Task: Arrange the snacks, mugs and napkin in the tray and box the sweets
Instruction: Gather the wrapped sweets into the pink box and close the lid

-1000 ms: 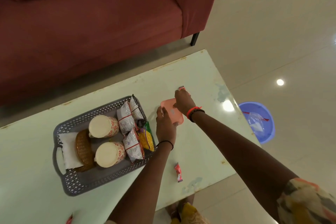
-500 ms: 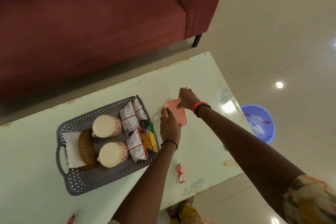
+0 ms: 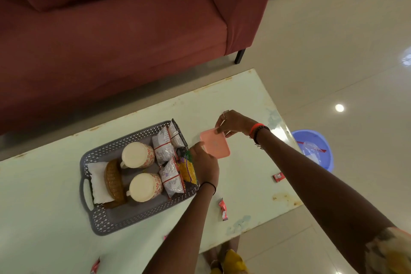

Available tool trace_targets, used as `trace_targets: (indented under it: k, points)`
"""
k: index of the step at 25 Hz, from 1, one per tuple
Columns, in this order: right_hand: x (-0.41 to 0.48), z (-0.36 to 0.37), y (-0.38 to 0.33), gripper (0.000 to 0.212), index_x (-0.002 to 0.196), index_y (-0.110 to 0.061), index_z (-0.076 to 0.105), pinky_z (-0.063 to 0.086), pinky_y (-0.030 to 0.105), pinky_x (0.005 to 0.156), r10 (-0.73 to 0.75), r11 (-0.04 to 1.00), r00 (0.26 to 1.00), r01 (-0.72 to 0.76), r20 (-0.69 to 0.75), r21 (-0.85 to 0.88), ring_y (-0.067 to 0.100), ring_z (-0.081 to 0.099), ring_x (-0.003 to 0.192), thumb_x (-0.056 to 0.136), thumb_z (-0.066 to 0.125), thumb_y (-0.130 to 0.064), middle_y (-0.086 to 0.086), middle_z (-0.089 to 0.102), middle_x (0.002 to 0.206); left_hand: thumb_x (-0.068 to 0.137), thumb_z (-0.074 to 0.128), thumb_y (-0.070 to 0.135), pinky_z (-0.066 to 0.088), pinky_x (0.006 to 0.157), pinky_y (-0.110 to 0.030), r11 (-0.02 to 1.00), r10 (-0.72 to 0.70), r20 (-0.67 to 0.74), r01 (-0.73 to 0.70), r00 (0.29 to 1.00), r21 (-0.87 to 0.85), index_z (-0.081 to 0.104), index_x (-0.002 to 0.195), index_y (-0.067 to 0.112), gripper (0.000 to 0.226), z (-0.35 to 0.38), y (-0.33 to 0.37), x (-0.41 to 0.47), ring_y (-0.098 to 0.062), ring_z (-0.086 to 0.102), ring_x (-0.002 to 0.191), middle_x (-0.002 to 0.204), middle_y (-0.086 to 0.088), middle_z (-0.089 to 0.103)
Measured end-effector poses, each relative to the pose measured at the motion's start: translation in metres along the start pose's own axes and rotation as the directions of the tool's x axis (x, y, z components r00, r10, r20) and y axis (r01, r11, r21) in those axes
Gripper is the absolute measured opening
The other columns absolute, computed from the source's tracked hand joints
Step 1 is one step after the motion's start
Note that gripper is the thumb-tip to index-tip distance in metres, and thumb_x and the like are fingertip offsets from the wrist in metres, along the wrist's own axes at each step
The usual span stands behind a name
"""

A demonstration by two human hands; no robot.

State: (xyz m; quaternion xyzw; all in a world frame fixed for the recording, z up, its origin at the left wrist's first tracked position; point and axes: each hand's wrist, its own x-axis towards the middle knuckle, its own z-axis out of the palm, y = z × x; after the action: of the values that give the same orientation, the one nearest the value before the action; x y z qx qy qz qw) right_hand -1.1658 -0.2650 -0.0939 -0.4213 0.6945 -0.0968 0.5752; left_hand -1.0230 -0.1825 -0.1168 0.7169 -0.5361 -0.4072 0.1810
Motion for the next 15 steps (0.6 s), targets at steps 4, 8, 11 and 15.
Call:
trace_targets:
  k: [4, 8, 11, 15]
  points:
    - [-0.046, -0.012, 0.001, 0.014, 0.090, 0.001, 0.065, 0.057, 0.025, 0.073, -0.053, 0.987, 0.999, 0.050, 0.012, 0.154, 0.024, 0.061, 0.086, 0.078, 0.072, 0.000, 0.012, 0.060, 0.095, 0.082, 0.038, -0.012, 0.041, 0.079, -0.032, 0.992, -0.101, -0.006, 0.101, 0.995, -0.078, 0.050, 0.119, 0.001, 0.041, -0.006, 0.004, -0.004, -0.035, 0.053, 0.105, 0.125, -0.021, 0.047]
    - [-0.085, -0.029, 0.027, 0.023, 0.094, 0.005, 0.065, 0.055, 0.013, 0.066, -0.053, 0.982, 0.997, 0.063, -0.061, 0.177, 0.015, 0.063, 0.074, 0.076, 0.075, -0.002, 0.008, 0.065, 0.084, 0.085, 0.035, -0.010, 0.037, 0.079, -0.027, 0.989, -0.142, 0.046, 0.143, 0.989, -0.037, 0.050, 0.119, 0.001, 0.038, -0.005, 0.000, -0.009, -0.034, 0.053, 0.107, 0.128, -0.021, 0.046]
    - [-0.097, -0.022, 0.057, 0.020, 0.085, -0.005, 0.068, 0.044, 0.010, 0.057, -0.067, 0.989, 0.967, 0.031, -0.245, -0.147, 0.008, 0.056, 0.067, 0.071, 0.080, -0.012, -0.001, 0.062, 0.076, 0.088, 0.035, -0.007, 0.041, 0.084, -0.031, 0.986, -0.165, 0.072, 0.166, 0.984, -0.015, 0.050, 0.121, 0.001, 0.038, -0.001, -0.001, -0.012, -0.034, 0.053, 0.108, 0.129, -0.022, 0.046]
    - [-0.094, 0.015, 0.103, 0.016, 0.087, -0.009, 0.062, 0.046, 0.029, 0.065, -0.160, 0.892, 0.925, -0.014, -0.345, -0.451, 0.021, 0.058, 0.084, 0.079, 0.072, -0.017, 0.005, 0.060, 0.095, 0.091, 0.033, -0.005, 0.040, 0.083, -0.030, 0.987, -0.161, 0.069, 0.162, 0.984, 0.002, 0.050, 0.122, 0.002, 0.036, 0.005, 0.001, -0.012, -0.035, 0.053, 0.110, 0.129, -0.021, 0.047]
